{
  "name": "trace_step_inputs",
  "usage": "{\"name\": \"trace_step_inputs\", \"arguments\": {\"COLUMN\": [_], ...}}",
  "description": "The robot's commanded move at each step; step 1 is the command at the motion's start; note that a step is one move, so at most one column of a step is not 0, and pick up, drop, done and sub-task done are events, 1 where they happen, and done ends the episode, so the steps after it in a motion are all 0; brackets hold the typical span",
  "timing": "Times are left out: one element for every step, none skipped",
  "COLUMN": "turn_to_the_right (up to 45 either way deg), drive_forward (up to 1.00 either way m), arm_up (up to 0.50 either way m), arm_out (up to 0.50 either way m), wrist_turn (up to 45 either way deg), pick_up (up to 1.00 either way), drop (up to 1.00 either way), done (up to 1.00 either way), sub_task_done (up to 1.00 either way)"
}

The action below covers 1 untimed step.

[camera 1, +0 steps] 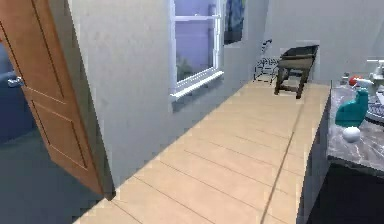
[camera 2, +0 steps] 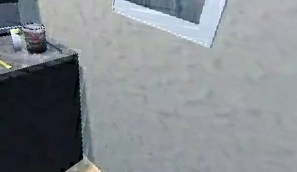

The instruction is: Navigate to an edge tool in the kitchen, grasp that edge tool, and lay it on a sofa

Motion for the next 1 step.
{"name": "trace_step_inputs", "arguments": {"turn_to_the_right": [-33.0], "drive_forward": [0.00], "arm_up": [0.00], "arm_out": [0.00], "wrist_turn": [0.0], "pick_up": [0.00], "drop": [0.00], "done": [0.00], "sub_task_done": [0.00]}}
